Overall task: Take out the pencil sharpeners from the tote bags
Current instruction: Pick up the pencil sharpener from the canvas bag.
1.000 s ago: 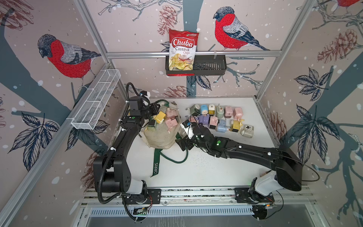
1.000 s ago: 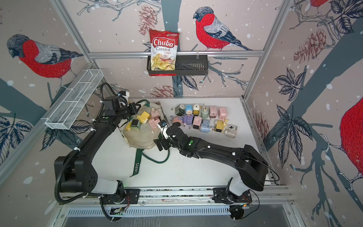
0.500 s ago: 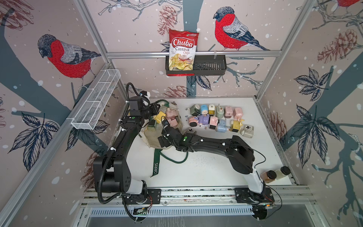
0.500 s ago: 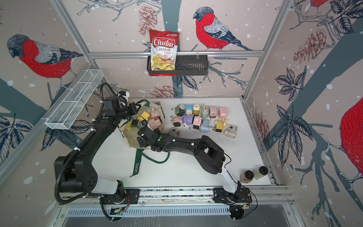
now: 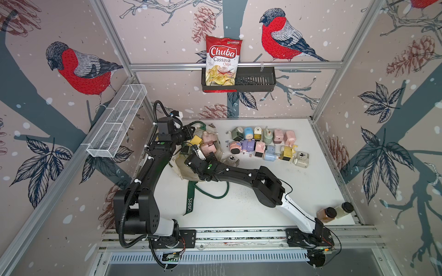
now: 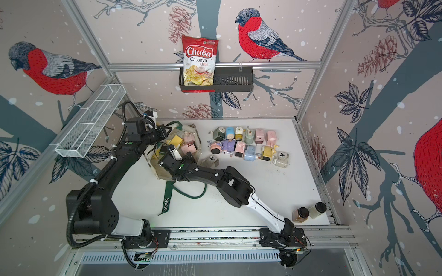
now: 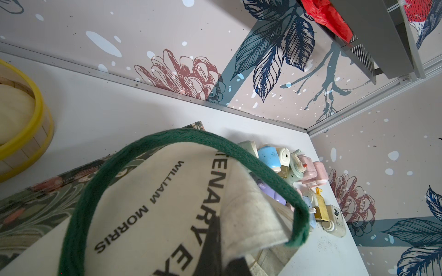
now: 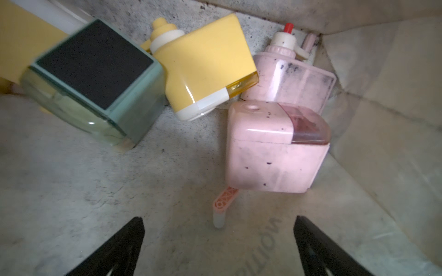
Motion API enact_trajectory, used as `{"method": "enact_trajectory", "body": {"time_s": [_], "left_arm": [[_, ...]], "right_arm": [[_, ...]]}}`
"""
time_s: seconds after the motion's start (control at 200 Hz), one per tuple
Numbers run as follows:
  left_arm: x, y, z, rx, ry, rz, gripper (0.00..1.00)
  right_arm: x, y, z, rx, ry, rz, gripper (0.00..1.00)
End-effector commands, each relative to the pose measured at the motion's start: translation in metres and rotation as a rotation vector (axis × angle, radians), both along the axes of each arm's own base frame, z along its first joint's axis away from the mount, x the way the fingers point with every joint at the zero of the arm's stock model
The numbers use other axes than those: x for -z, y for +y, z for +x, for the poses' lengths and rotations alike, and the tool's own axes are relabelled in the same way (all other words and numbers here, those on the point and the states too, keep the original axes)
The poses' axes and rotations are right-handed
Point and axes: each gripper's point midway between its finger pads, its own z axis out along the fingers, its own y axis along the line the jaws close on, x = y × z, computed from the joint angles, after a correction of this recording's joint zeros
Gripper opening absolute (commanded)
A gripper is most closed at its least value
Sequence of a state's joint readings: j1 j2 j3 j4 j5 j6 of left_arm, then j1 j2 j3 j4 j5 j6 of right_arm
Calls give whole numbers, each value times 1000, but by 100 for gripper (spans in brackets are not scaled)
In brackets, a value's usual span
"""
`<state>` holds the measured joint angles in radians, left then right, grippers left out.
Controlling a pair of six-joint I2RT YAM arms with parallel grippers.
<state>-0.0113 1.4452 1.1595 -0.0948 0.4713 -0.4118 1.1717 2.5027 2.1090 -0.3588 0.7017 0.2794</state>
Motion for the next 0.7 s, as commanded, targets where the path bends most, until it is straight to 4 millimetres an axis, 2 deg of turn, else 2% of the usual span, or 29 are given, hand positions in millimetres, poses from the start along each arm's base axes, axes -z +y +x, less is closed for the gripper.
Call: {"method": "enact_trajectory", "body": {"time_s": [0.0,0.1,0.365,0.695], "left_arm": [[-6,-1,0,7,-20,-5,0],[-5,-1,0,8,-18,-5,0],[-5,-1,1,8,-18,-5,0],[-5,-2,0,14,-18,-9,0]], "right_arm": [[-6,-11,17,48,-70,-39,100],[-7,-17,30,71,-105,-50,99],[-9,-12,48,56,-134,-23,100],[2,-21,72,101,-172,-49,100]]}}
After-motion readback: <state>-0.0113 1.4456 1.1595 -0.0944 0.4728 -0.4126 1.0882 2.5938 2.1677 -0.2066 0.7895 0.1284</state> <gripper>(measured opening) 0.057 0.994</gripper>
